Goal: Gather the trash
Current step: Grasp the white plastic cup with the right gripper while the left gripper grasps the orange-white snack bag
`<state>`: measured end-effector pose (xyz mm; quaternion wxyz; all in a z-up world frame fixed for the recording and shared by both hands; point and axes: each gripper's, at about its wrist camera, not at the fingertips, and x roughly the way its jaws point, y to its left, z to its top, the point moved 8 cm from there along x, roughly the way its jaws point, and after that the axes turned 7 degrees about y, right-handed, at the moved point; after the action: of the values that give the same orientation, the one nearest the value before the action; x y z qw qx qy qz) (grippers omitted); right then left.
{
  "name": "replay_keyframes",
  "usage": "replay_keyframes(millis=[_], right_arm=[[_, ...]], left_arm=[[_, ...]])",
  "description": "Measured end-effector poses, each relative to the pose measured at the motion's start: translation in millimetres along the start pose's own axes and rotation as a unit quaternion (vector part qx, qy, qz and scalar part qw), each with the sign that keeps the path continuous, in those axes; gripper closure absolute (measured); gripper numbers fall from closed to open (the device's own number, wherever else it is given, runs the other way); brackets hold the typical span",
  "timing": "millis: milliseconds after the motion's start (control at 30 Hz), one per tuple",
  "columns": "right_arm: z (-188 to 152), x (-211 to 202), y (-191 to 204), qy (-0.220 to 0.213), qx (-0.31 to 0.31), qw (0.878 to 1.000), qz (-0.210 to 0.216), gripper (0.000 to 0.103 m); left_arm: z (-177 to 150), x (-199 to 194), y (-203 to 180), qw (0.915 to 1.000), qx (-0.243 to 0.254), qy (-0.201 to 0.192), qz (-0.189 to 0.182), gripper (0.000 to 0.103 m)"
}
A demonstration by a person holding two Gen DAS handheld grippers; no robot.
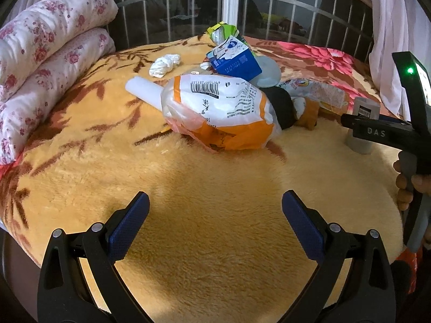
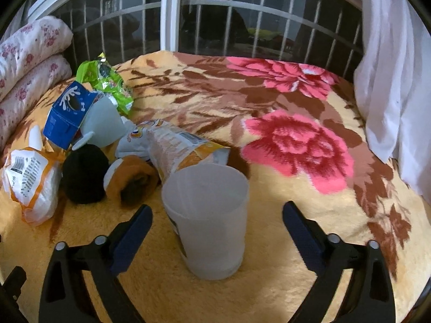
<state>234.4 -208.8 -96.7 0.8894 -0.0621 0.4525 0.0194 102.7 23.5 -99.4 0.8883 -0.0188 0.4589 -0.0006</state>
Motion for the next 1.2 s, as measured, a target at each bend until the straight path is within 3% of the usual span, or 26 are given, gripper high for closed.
replay_keyframes(millis=[67, 233, 533, 767, 900, 1033, 1133, 1200], right_arm=[[0, 7, 3, 0.013, -0.006, 1.000, 0.001, 0.023], [-8, 29, 4, 0.052, -0.005, 0.999, 0.004, 0.055], [-12, 35, -1, 0.044, 0.015, 0.999, 0.027, 0.056], [-18, 10, -11, 0.006, 0.047, 0.997, 0.065, 0.056], [-28, 2, -13, -0.007, 0.047, 0.996, 0.074, 0.056], [-31, 3, -19, -0.010, 0.064, 0.993, 0.094, 0.056], [-32, 3, -17, -0.015, 0.060, 0.994, 0.093, 0.056], [-32, 2, -17, -0.018, 0.060, 0.993, 0.096, 0.056]], left_arm=[[-1, 1, 0, 1.0000, -0.001, 0.002, -0.002, 0.007], [-1, -2, 1, 0.9999, -0.005, 0.000, -0.009, 0.007], [-4, -13, -3, 0.9997, -0.007, 0.001, -0.023, 0.007], [-10, -22, 3, 1.0000, -0.003, 0.000, -0.002, 0.007], [0, -26, -1, 0.9997, 0.002, -0.008, -0.024, 0.007], [26, -25, -19, 0.9975, 0.055, -0.024, -0.036, 0.007], [40, -10, -34, 0.9922, 0.124, -0.011, -0.001, 0.007], [43, 1, -46, 0.9812, 0.190, -0.007, 0.033, 0.007]])
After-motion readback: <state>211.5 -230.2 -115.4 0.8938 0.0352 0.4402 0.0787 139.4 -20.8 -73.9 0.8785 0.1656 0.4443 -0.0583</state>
